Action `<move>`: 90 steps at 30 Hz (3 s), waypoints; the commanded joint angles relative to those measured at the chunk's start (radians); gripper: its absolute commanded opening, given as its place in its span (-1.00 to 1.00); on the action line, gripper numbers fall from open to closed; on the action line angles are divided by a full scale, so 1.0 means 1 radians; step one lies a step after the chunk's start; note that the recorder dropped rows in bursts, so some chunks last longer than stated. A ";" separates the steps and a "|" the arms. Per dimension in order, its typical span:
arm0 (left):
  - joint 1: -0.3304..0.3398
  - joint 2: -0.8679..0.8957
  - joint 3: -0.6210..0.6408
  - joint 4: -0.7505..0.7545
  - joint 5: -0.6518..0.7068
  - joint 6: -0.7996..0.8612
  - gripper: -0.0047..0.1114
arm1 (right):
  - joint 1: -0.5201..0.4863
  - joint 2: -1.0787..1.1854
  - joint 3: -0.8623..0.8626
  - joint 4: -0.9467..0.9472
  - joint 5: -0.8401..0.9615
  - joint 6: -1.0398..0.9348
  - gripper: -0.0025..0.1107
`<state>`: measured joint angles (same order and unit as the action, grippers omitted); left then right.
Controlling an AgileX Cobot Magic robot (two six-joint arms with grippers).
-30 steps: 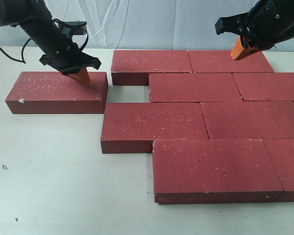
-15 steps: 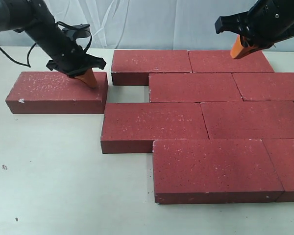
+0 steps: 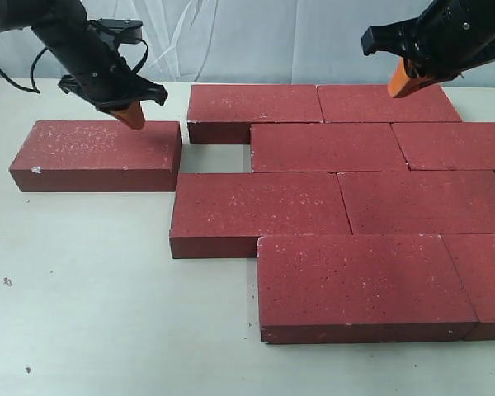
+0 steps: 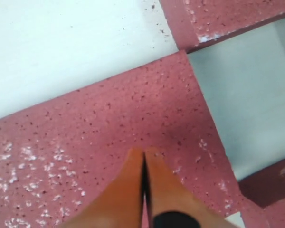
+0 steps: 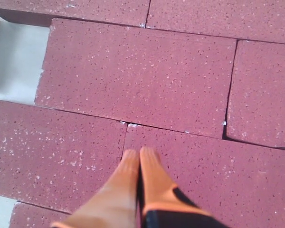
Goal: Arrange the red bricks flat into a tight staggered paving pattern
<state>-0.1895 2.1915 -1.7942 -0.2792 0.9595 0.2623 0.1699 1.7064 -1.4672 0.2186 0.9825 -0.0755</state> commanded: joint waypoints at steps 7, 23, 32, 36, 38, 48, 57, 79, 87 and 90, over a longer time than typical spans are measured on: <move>-0.033 0.054 -0.006 0.015 0.005 -0.023 -0.92 | -0.006 -0.007 0.007 -0.001 -0.026 -0.005 -0.97; -0.059 0.040 -0.027 -0.089 -0.020 -0.021 -0.92 | -0.006 -0.007 0.007 -0.007 -0.033 -0.007 -0.97; 0.101 -0.051 -0.033 -0.045 0.049 -0.023 -0.92 | -0.006 -0.007 0.007 -0.007 -0.031 -0.007 -0.97; 0.184 -0.051 -0.033 -0.045 0.086 -0.023 -0.92 | -0.006 -0.007 0.007 -0.007 -0.031 -0.007 -0.97; 0.221 -0.051 -0.033 -0.042 0.096 -0.023 -0.92 | -0.006 -0.007 0.007 -0.007 -0.029 -0.007 -0.97; 0.301 -0.051 -0.007 0.072 0.091 -0.025 -0.92 | -0.006 -0.004 0.007 -0.002 -0.029 -0.007 -0.97; 0.301 -0.051 0.063 0.204 -0.018 -0.106 -0.92 | -0.006 -0.004 0.007 -0.007 -0.029 -0.007 -0.97; 0.279 0.030 0.116 0.022 -0.018 -0.095 -0.92 | -0.006 -0.004 0.007 -0.011 -0.035 -0.007 -0.97; 0.244 0.047 0.116 -0.008 -0.016 -0.095 -0.92 | -0.006 -0.004 0.007 -0.011 -0.039 -0.007 -0.97; 0.226 0.052 0.116 -0.012 -0.018 -0.095 -0.92 | -0.006 -0.004 0.007 -0.011 -0.041 -0.007 -0.97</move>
<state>0.0568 2.2391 -1.6795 -0.2761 0.9407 0.1664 0.1699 1.7064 -1.4632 0.2167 0.9527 -0.0781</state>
